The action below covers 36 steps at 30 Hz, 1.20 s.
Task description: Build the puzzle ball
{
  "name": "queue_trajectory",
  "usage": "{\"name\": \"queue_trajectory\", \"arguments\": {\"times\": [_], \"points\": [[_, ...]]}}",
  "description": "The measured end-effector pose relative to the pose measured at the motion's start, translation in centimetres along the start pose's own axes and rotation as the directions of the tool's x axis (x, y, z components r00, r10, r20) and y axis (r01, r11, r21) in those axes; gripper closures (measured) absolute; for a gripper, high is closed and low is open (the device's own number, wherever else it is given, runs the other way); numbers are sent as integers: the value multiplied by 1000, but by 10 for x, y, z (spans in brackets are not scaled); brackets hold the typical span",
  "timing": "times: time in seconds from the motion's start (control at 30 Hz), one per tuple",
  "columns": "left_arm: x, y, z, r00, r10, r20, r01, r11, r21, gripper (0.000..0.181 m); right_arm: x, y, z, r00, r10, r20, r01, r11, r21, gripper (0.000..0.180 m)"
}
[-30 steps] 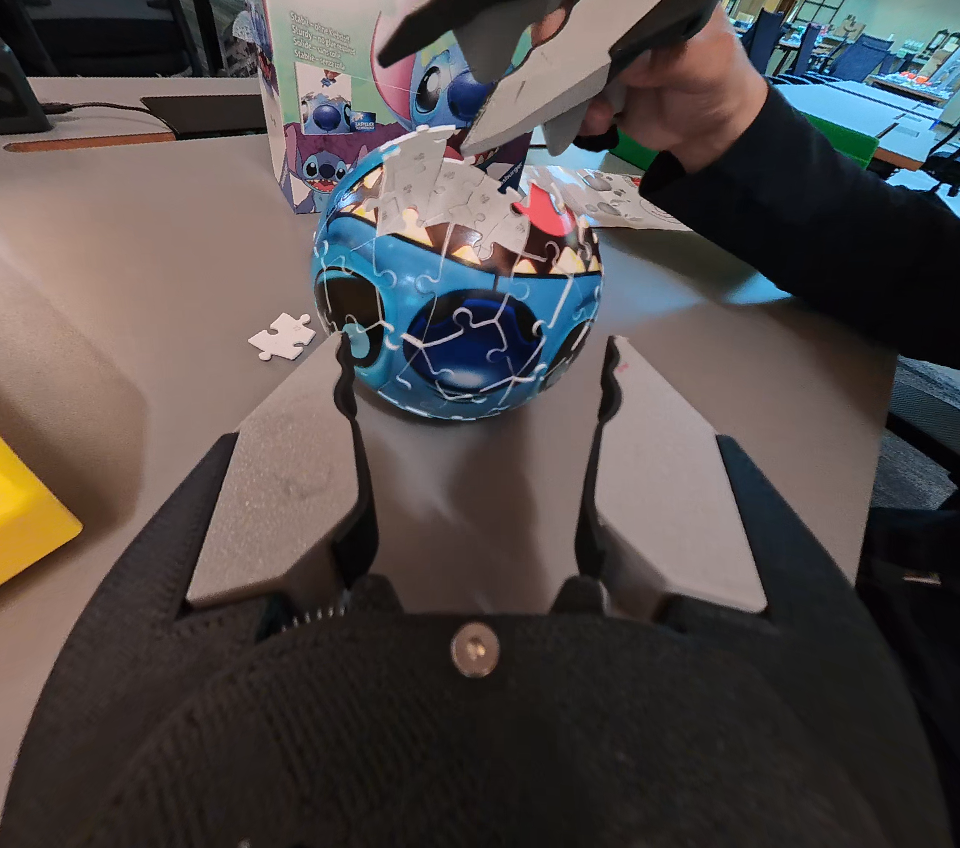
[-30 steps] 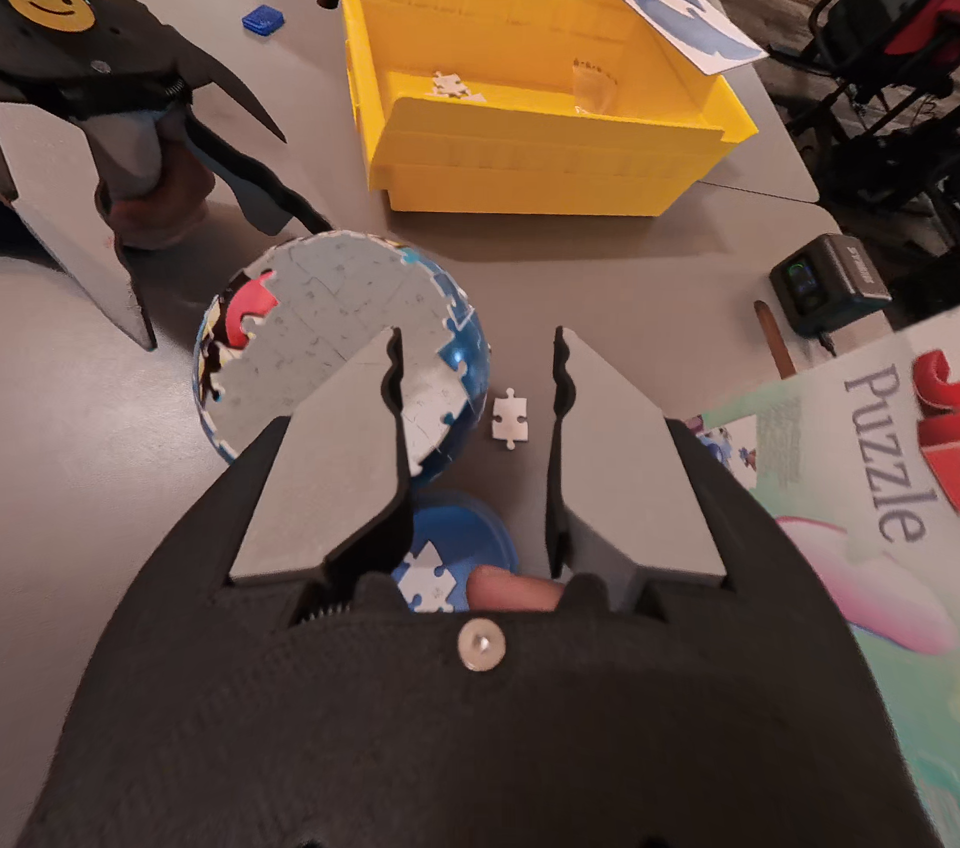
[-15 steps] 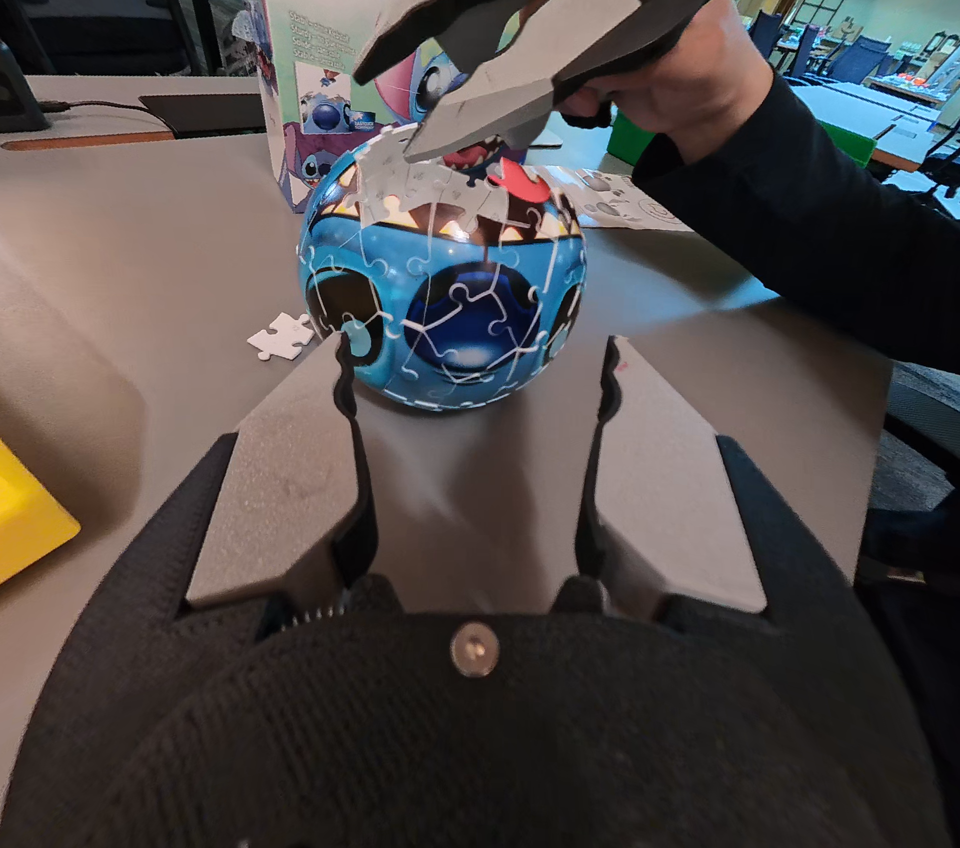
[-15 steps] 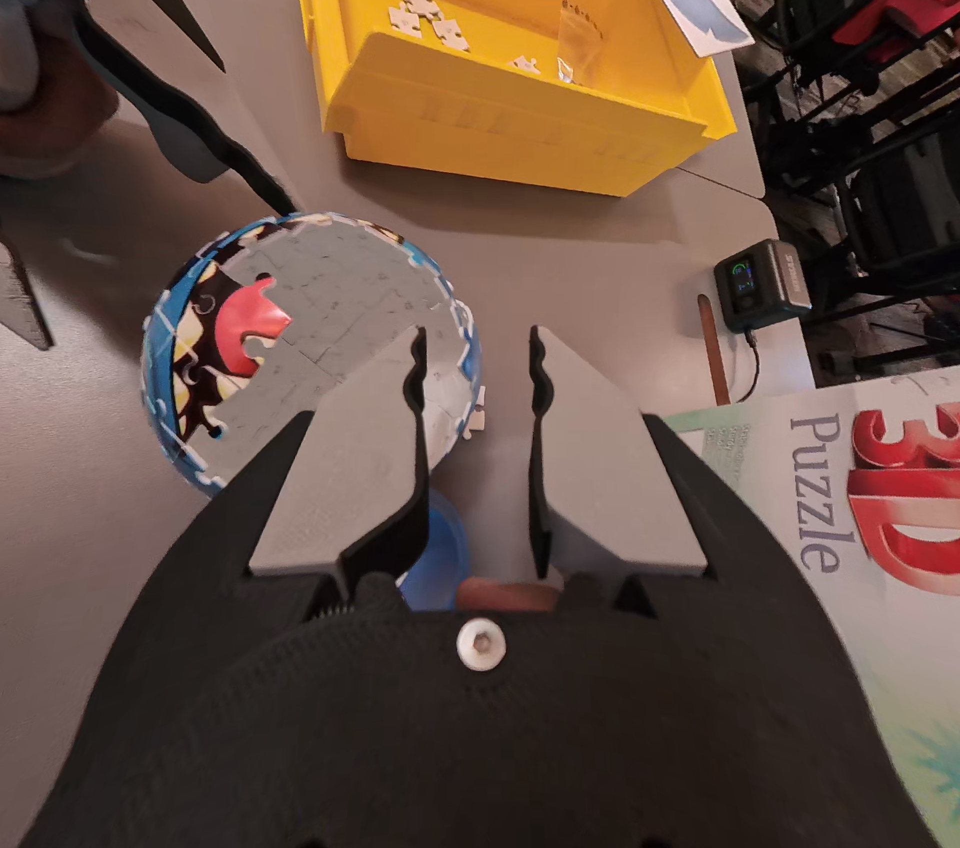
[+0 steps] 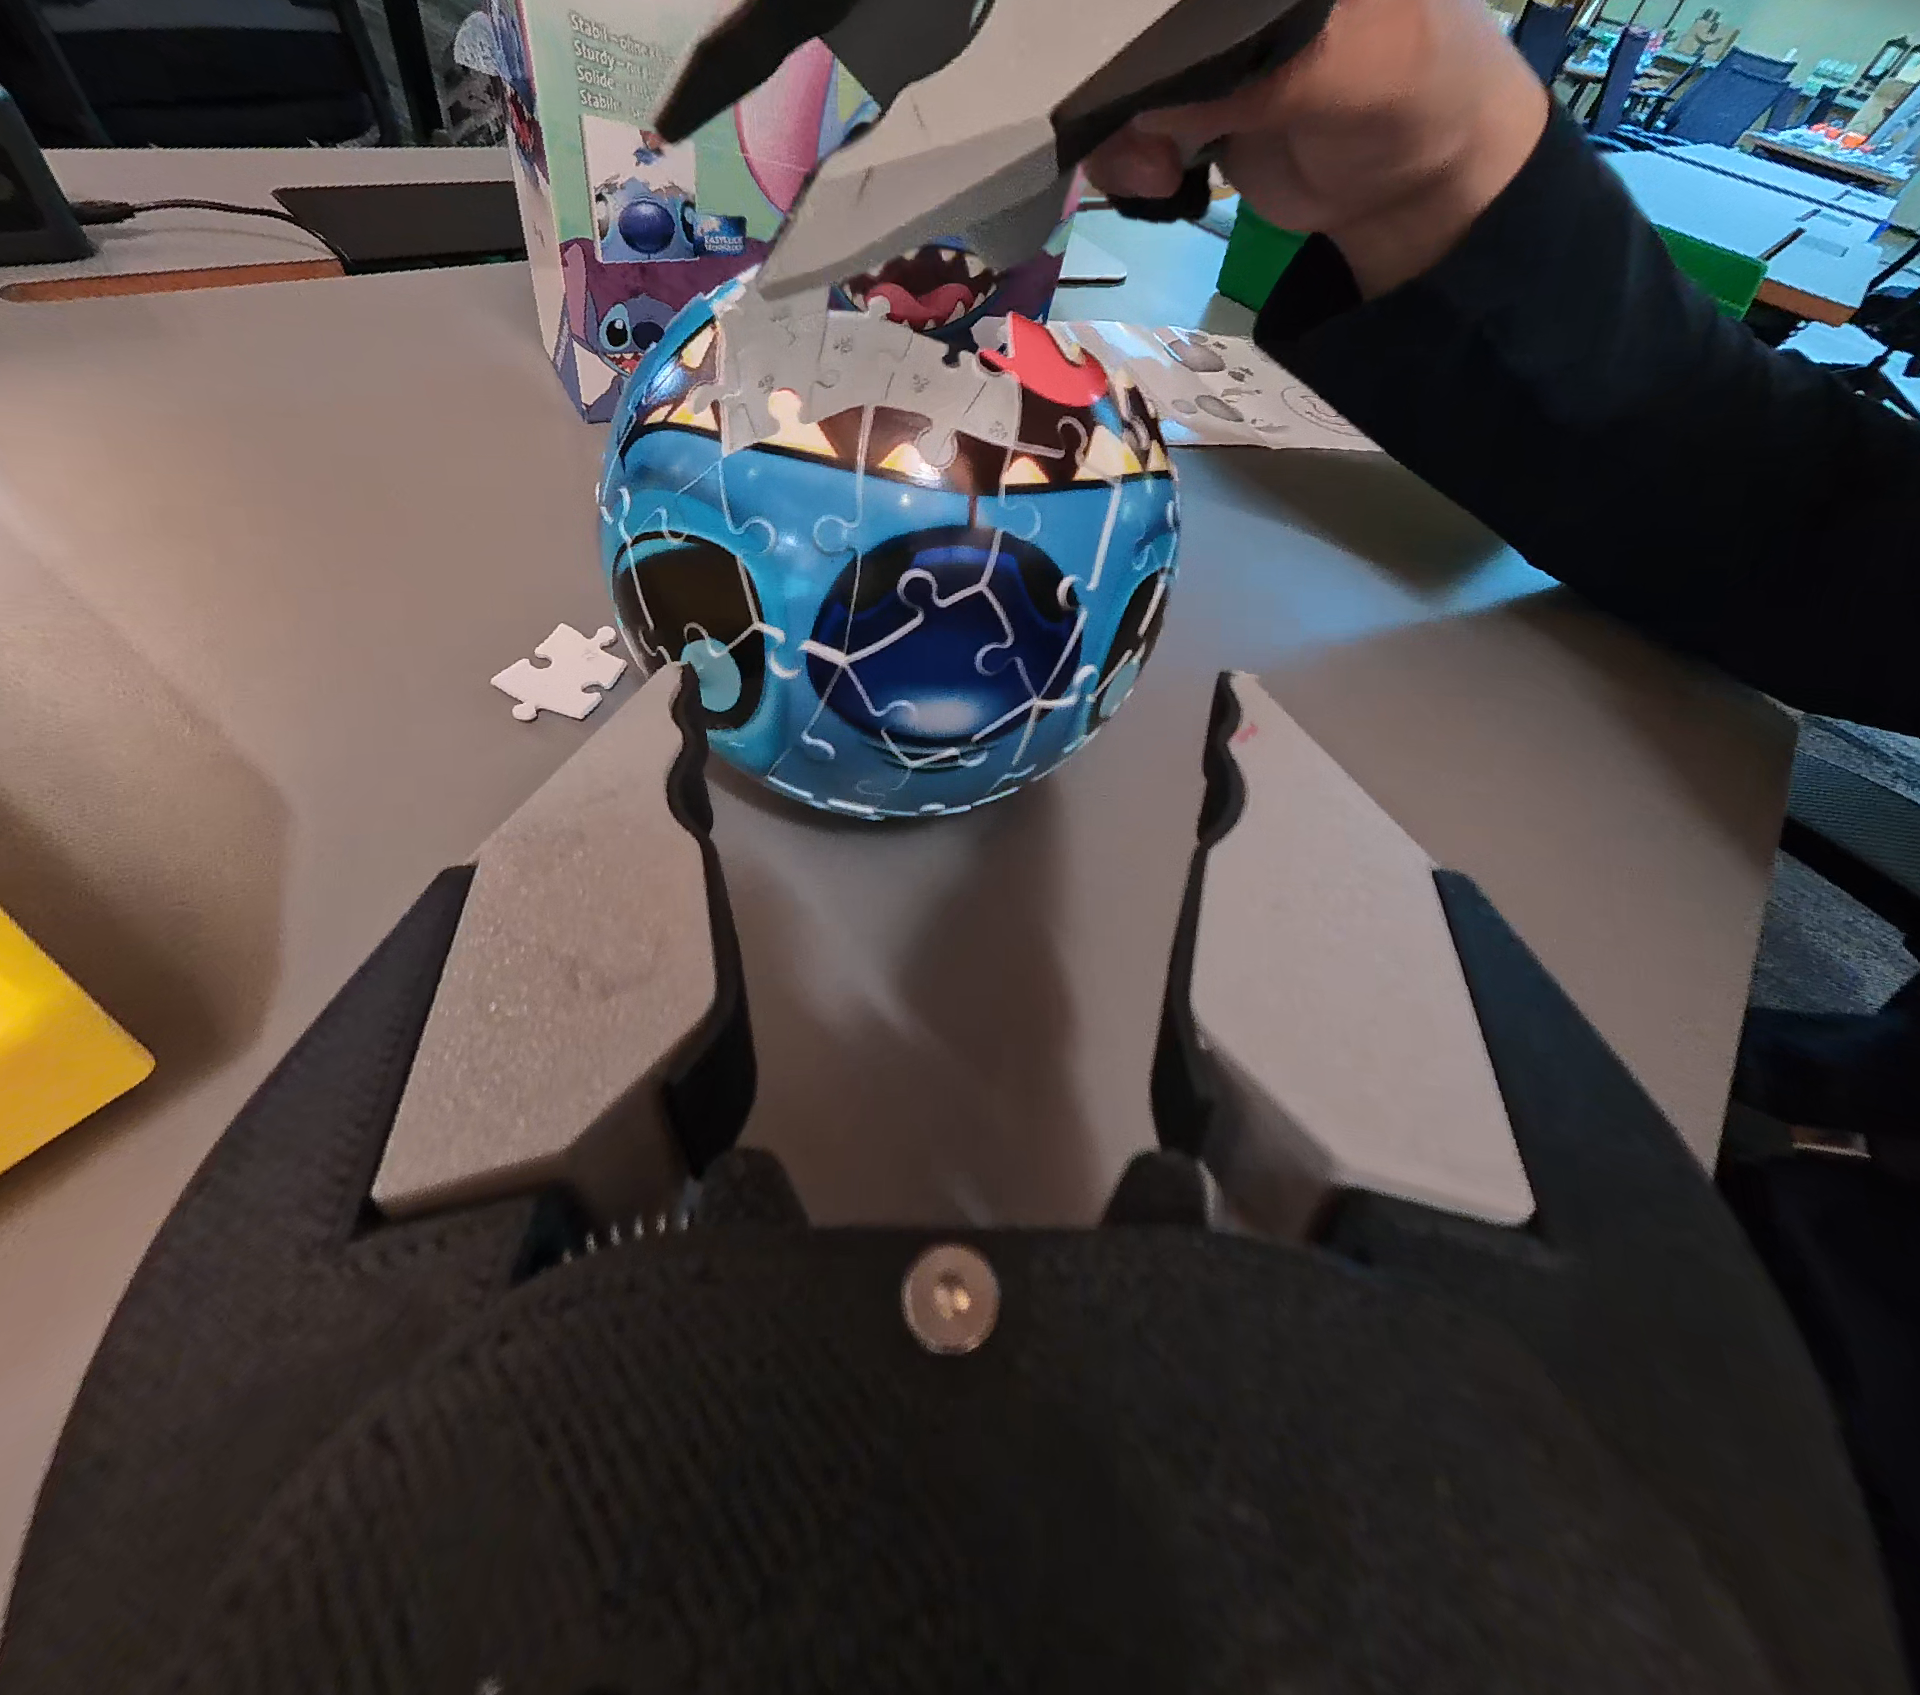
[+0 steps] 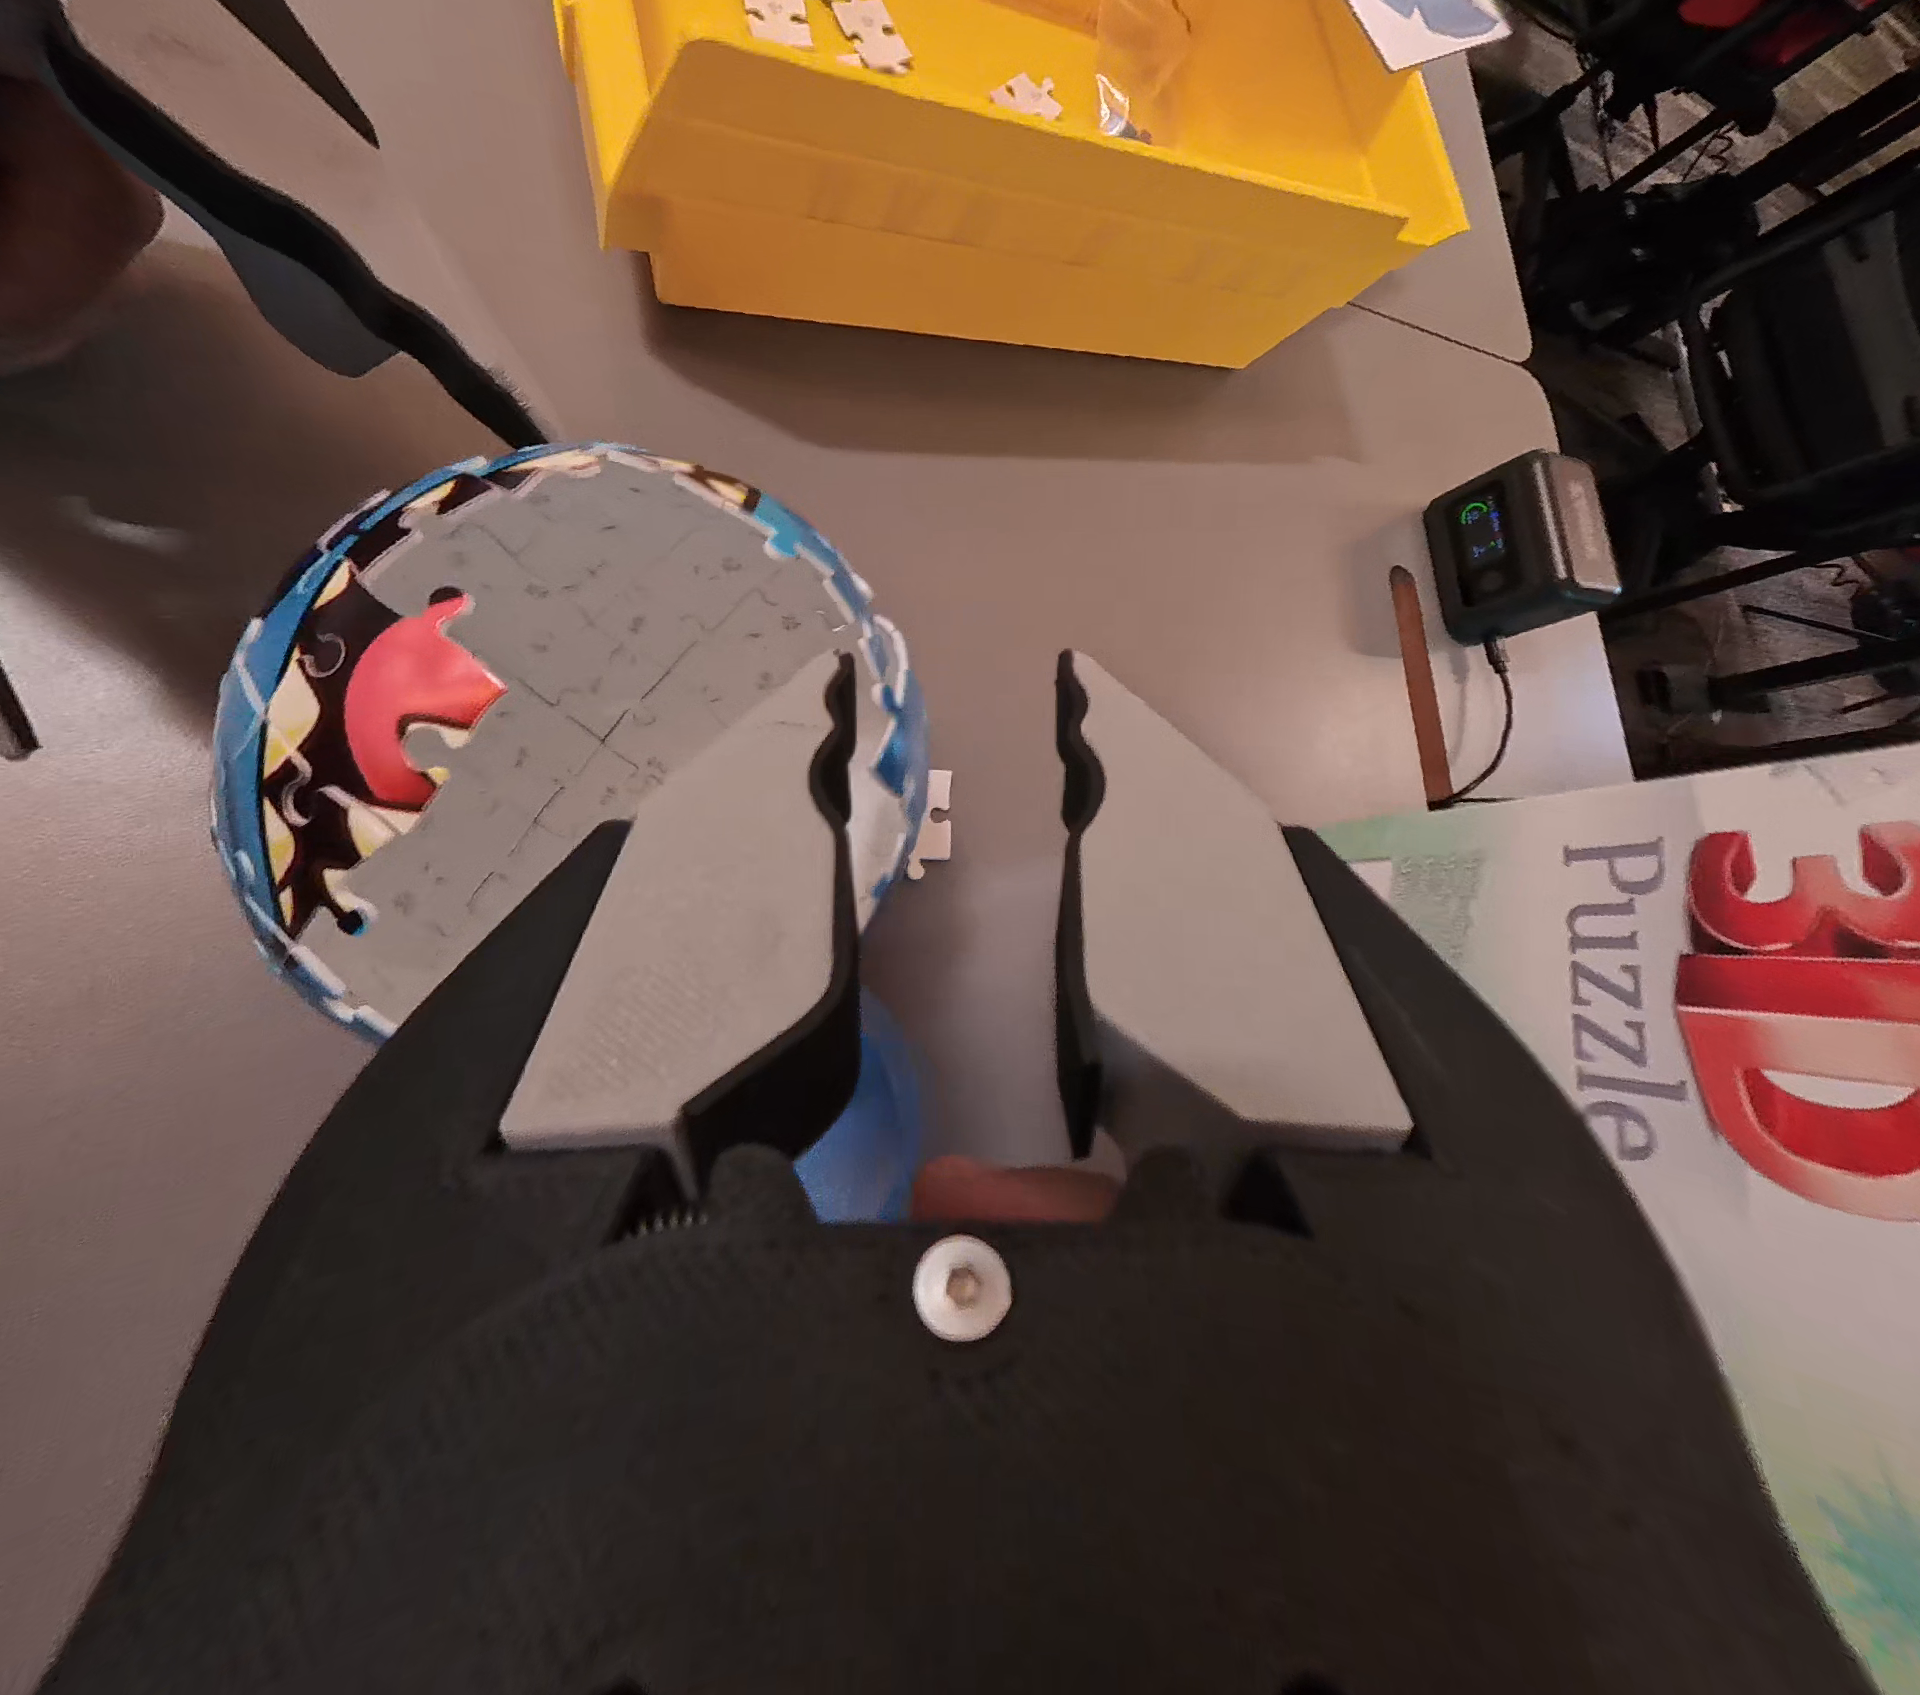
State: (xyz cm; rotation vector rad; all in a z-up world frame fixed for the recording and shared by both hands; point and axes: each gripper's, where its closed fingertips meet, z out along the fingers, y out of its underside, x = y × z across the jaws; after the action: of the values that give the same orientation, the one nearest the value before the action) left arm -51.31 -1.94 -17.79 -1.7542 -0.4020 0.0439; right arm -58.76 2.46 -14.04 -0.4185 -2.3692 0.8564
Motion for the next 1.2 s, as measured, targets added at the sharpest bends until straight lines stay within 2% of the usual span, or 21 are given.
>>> {"name": "queue_trajectory", "arguments": {"times": [0.2, 0.37, 0.5, 0.6, 0.77, 1.2], "points": [[0, 0, 0, 1000, -3, -1, 3, 1000, 2, 86, 8, -16, -8, 1000, -13, -6, 13, 1000, 10, 142], [0, 0, -1, 1000, -5, 0, 5, 1000, 2, 86, -3, -11, -3, 995, -20, 94, 29, 995, -100, 137], [-1, -1, 0, 1000, -8, 3, 8, 1000, 6, 86, 5, -4, 7, 996, -52, 76, 65, 980, -190, 141], [0, -1, -1, 1000, -1, 4, 1, 1000, 10, 86, -4, -9, 11, 989, -47, 140, 72, 982, -176, 141], [0, -2, -2, 1000, 10, 5, -10, 1000, 15, 86, -4, -4, 16, 981, -138, 138, 164, 966, -200, 142], [-4, -7, -5, 999, 16, 49, -19, 998, 60, 85, -8, -9, 14, 964, -183, 191, 216, 961, -171, 139]]}}
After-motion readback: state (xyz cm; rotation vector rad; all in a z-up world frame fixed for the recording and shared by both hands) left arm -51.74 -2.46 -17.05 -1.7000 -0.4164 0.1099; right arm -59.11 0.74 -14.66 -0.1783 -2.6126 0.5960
